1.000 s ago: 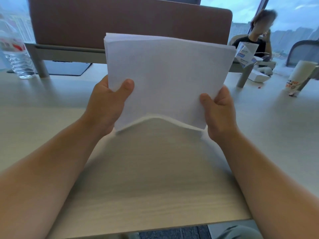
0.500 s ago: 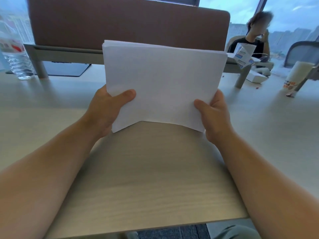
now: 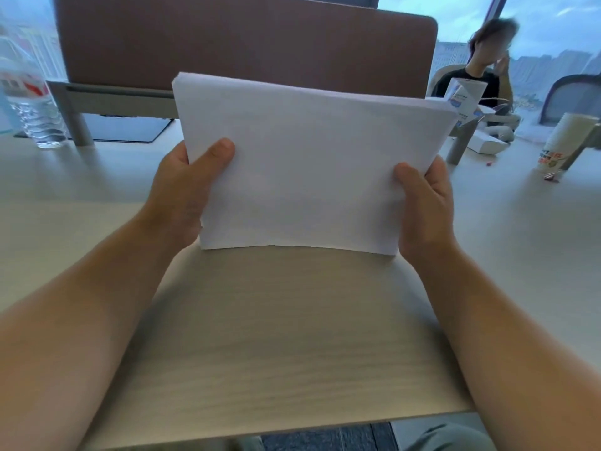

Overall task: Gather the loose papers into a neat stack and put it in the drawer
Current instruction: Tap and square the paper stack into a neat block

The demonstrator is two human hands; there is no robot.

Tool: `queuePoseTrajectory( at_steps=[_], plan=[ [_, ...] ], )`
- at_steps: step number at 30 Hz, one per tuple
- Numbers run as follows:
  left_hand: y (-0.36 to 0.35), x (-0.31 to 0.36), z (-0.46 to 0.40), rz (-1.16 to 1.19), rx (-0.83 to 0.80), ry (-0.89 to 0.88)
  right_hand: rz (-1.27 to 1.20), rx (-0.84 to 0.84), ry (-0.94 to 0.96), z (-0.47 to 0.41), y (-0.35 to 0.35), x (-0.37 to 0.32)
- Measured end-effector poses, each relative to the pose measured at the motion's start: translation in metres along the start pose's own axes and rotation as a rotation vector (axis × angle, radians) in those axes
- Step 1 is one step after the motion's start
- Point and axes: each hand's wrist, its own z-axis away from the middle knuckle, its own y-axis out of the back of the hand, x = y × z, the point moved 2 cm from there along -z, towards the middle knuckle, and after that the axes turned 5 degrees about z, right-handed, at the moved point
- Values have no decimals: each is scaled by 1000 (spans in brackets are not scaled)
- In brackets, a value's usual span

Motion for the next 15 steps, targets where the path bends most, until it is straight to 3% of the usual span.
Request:
queuePoseTrajectory(
  at_steps=[8,15],
  plan=[
    [-2,-3,0,-35,1,1,71,9,-23,3,-4,4],
    [-10,-3,2,-156,7,-25,359,61,53,3,-8,3]
  ],
)
